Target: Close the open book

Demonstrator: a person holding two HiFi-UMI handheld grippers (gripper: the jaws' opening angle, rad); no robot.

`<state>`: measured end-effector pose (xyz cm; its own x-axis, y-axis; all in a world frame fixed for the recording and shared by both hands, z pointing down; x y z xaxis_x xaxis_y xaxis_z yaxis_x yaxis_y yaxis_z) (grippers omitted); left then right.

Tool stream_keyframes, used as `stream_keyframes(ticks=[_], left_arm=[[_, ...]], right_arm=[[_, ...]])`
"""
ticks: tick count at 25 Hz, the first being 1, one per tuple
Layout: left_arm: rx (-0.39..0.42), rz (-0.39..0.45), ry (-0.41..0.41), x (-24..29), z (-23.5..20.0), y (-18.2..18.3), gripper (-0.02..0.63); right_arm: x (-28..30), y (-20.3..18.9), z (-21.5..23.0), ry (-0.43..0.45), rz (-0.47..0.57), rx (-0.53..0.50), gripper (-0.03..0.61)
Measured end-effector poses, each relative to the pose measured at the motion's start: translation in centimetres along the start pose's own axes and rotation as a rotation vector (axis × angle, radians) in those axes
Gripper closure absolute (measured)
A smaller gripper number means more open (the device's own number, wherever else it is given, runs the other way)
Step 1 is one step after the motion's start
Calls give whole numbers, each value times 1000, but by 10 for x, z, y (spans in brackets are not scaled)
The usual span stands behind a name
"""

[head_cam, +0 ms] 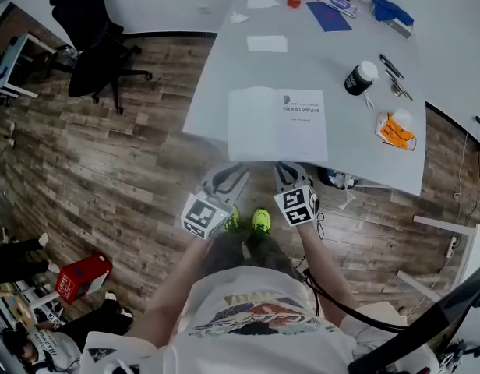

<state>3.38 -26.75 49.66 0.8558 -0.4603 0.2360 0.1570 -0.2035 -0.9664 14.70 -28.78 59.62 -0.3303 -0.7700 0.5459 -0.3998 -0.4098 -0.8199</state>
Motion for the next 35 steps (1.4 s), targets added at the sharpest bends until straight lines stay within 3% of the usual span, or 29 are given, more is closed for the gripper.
stream_keyframes(ticks=[4, 5, 7, 9, 17, 21, 28, 31, 35], left_arm=[[11, -8, 4, 12, -13, -17, 560], [8, -9, 4, 14, -16, -20, 560], [-4, -12, 8, 17, -23, -28, 560], [-19, -12, 12, 19, -29, -37, 560], [-74, -17, 32, 18, -52, -71, 560], [-89, -9, 50, 15, -60, -79, 560], [-96, -1, 55, 6, -59, -73, 560], [-91, -1, 55, 1, -57, -67, 560], [-74, 5, 55, -5, -55, -55, 560]], right_arm=[[17, -2, -10, 50, -16, -51, 552], [22, -2, -13, 61, -21, -67, 536], [31, -4, -20, 82, -36, -113, 442], [40, -8, -25, 89, -50, -171, 432], [77, -27, -34, 23, -112, -503, 383], [89, -31, -35, -4, -139, -579, 384], [79, -21, -30, -25, -108, -457, 444], [67, -16, -27, -35, -91, -339, 502], [50, -12, -12, -73, -68, -138, 532]])
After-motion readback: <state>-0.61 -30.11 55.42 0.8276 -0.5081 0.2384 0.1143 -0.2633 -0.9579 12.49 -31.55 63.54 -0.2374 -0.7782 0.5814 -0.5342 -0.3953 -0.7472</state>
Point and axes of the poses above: the fingertips, and each gripper's own axes: x forward along the fingers, z to its right, y out of its top, the point moved 3 cm from there along -x, backward along the fingers, and after that the axes turned 9 degrees about -y, right-handed, at the moved point
